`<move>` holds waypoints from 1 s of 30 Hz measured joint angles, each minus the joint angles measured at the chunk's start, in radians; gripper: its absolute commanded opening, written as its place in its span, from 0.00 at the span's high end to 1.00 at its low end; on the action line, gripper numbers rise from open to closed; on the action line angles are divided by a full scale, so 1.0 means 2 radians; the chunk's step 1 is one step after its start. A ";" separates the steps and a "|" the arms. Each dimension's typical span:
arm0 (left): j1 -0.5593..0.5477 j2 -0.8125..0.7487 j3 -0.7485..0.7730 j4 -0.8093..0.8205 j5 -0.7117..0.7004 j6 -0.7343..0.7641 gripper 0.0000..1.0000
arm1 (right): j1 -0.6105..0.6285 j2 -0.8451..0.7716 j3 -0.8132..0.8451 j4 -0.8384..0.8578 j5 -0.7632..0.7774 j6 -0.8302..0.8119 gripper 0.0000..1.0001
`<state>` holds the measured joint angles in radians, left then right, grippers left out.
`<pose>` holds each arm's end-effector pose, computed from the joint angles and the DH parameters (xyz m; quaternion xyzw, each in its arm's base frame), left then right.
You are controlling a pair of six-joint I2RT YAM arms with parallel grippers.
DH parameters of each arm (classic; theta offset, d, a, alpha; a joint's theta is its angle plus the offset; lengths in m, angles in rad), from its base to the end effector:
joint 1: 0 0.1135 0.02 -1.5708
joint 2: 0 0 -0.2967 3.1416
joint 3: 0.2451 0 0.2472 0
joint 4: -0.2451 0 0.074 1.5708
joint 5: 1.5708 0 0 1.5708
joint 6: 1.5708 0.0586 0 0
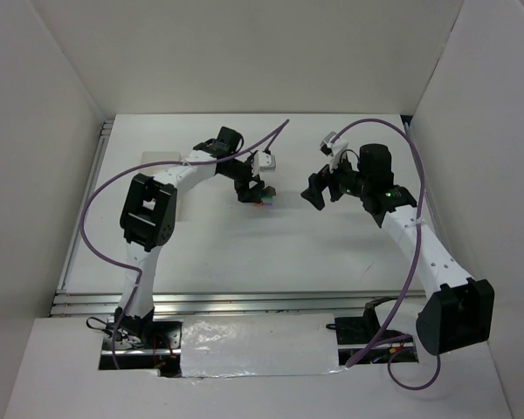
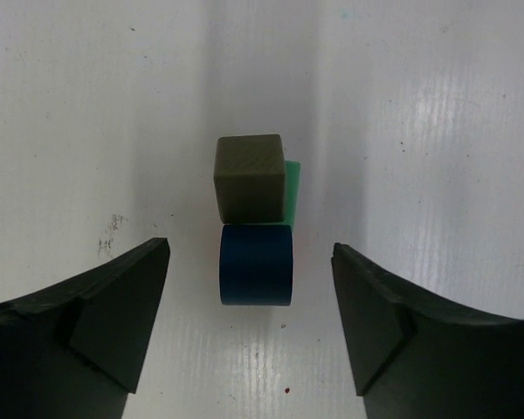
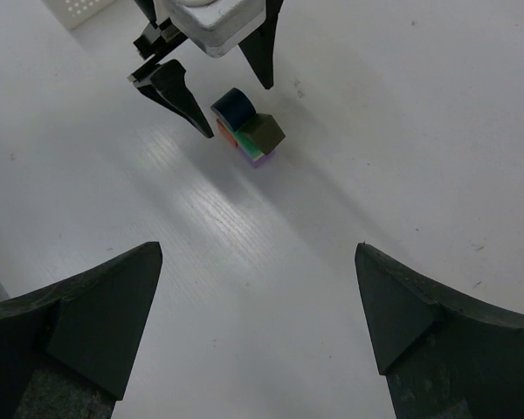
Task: Build the wood block tower
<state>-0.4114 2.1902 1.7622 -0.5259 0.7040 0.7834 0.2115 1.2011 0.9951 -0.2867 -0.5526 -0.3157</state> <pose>0.4468 -0.2363 0.2133 0.5896 0.6806 -0.2701 0.3408 0.2565 0.0865 0.3412 -0.3503 0.7606 0.2081 0.5054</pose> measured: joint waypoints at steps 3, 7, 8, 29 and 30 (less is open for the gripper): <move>0.004 -0.001 0.000 0.010 0.006 -0.014 0.01 | 0.000 0.000 0.000 0.000 0.000 0.000 0.00; 0.022 -0.022 -0.016 0.032 0.027 -0.052 0.01 | 0.000 -0.001 0.000 0.000 0.005 0.002 0.00; 0.028 -0.035 -0.027 0.043 0.031 -0.060 0.01 | 0.000 -0.002 0.000 0.001 0.008 0.003 0.00; -0.073 -0.434 -0.320 0.017 -0.575 -0.694 0.01 | -0.009 -0.093 -0.134 0.043 0.245 0.328 0.00; -0.083 -0.443 -0.328 -0.006 -0.595 -0.713 0.01 | -0.008 -0.104 -0.144 0.042 0.256 0.336 0.00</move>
<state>-0.5770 1.3045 1.1053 -0.5377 -0.4858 -0.6430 0.1947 0.9924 0.7074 -0.2028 -0.0410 0.3569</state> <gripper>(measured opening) 0.993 0.996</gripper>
